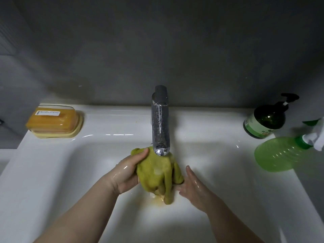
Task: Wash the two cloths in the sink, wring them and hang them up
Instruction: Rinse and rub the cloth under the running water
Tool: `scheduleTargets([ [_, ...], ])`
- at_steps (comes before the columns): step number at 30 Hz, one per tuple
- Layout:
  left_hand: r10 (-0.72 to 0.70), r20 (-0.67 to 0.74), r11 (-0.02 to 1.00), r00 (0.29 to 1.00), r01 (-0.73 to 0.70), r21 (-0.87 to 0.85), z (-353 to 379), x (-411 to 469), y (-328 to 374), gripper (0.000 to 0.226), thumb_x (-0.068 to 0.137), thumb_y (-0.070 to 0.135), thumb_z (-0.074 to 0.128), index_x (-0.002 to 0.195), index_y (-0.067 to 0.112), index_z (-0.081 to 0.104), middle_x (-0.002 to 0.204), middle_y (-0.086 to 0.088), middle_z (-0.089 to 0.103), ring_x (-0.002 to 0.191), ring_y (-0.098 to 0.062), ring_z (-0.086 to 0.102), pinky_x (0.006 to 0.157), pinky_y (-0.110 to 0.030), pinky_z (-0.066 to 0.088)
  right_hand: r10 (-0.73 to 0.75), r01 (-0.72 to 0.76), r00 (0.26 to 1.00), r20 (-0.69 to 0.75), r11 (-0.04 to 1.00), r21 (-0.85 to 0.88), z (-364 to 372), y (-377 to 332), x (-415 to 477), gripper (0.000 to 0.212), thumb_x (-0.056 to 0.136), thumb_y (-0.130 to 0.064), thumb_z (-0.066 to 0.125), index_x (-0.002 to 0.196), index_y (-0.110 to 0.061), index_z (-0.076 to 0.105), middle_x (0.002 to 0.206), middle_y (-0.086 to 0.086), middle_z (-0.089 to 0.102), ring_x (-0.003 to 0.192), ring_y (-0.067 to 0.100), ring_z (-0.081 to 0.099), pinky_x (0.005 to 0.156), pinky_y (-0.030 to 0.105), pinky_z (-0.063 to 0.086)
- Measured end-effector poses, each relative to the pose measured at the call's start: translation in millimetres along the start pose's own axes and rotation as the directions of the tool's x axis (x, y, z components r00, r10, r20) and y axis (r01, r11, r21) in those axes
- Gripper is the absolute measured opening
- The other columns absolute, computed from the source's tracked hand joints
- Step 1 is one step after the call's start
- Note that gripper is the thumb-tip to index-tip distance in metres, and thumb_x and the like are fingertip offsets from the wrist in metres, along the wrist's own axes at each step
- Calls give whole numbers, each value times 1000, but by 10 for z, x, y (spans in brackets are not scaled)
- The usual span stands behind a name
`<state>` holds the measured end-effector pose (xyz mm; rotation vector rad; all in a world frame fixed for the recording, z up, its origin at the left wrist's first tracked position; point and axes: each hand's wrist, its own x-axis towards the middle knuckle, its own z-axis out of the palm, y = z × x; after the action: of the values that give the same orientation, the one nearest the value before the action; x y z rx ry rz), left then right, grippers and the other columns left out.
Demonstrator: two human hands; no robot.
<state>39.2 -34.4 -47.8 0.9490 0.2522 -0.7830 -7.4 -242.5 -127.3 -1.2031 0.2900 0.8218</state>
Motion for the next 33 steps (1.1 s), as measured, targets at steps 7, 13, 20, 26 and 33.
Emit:
scheduleTargets([
  [7, 47, -26, 988, 999, -43, 151, -138, 3, 84, 19, 77, 4, 54, 90, 7, 68, 80, -8, 76, 73, -19, 73, 64, -27, 60, -115, 115, 993, 3, 992, 61, 98, -49, -72, 42, 74, -15, 66, 115, -6, 58, 101, -1, 73, 98, 14, 67, 82, 23, 53],
  [13, 26, -149, 942, 988, 25, 333, -275, -33, 15, 18, 89, -1, 46, 89, 5, 63, 79, -7, 73, 71, -16, 70, 61, -22, 58, -171, 251, 925, -339, 945, 211, 49, -189, -117, 30, 90, 1, 35, 113, 9, 52, 107, 25, 57, 95, 33, 55, 87, 44, 44],
  [20, -42, -225, 985, 973, 79, 156, -208, -48, -63, 18, 90, 7, 45, 82, 4, 62, 54, -6, 70, 47, -16, 67, 39, -19, 48, -48, 134, 811, -583, 986, 104, 47, -199, -53, 15, 93, -13, 46, 98, -6, 57, 85, 15, 58, 68, 23, 56, 62, 25, 48],
  [26, -82, -163, 995, 983, 90, 46, -209, -65, -91, 22, 65, 15, 56, 66, 5, 76, 70, -13, 74, 61, -24, 72, 49, -28, 57, 121, 107, 849, -514, 913, 393, 188, -190, 90, 25, 96, -26, 38, 105, -9, 54, 85, 12, 63, 74, 24, 58, 60, 31, 49],
  [33, 3, -210, 995, 978, 18, 100, -203, -1, -22, 22, 87, 18, 49, 81, 6, 67, 68, -9, 74, 60, -19, 71, 51, -25, 57, 117, -122, 991, -72, 990, -72, 235, -248, -69, 13, 92, -21, 48, 90, -24, 60, 87, -1, 64, 68, 9, 65, 56, 24, 53],
])
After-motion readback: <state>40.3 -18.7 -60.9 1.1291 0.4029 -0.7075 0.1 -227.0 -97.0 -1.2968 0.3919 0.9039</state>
